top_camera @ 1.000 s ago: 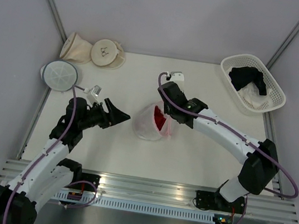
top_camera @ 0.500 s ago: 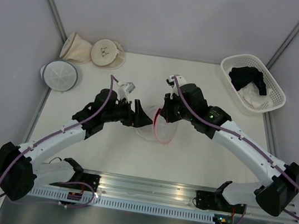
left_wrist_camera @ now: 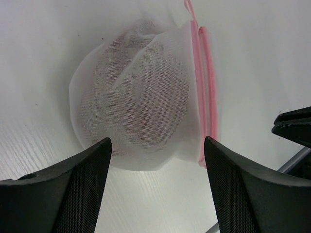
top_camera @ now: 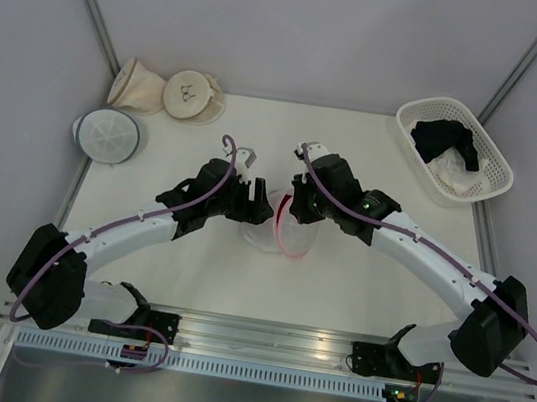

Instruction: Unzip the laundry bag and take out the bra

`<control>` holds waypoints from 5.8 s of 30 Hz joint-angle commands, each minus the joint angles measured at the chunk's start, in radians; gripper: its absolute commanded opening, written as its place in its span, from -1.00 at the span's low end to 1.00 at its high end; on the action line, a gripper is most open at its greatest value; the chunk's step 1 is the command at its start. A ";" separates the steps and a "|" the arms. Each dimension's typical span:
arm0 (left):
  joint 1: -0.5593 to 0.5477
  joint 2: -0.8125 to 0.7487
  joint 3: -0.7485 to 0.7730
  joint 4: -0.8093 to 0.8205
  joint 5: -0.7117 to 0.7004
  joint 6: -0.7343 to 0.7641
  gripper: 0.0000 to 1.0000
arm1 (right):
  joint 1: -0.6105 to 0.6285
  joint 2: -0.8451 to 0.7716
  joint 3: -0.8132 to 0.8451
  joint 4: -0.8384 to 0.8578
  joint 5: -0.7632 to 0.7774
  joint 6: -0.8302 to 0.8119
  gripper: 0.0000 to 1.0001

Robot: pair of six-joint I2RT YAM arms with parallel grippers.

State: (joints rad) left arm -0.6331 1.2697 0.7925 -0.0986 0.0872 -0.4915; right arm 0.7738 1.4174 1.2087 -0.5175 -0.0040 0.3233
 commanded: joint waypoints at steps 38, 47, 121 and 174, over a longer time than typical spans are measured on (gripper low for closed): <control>-0.093 0.171 0.140 0.123 -0.115 0.097 -0.96 | -0.005 0.002 -0.066 0.053 0.052 0.037 -0.90; -0.093 0.135 0.077 0.180 -0.121 -0.004 -0.96 | 0.068 0.026 -0.176 0.207 0.051 0.057 -0.09; -0.091 -0.217 -0.194 0.056 -0.147 0.010 -0.96 | -0.126 0.087 -0.005 -0.050 0.806 0.154 -0.30; -0.091 -0.343 -0.256 0.034 -0.098 -0.110 -0.96 | 0.222 0.334 -0.212 0.402 0.259 0.300 -0.43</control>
State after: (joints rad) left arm -0.7200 0.9478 0.5392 -0.0742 -0.0177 -0.5724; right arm 0.9939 1.7359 0.9730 -0.1459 0.2623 0.6209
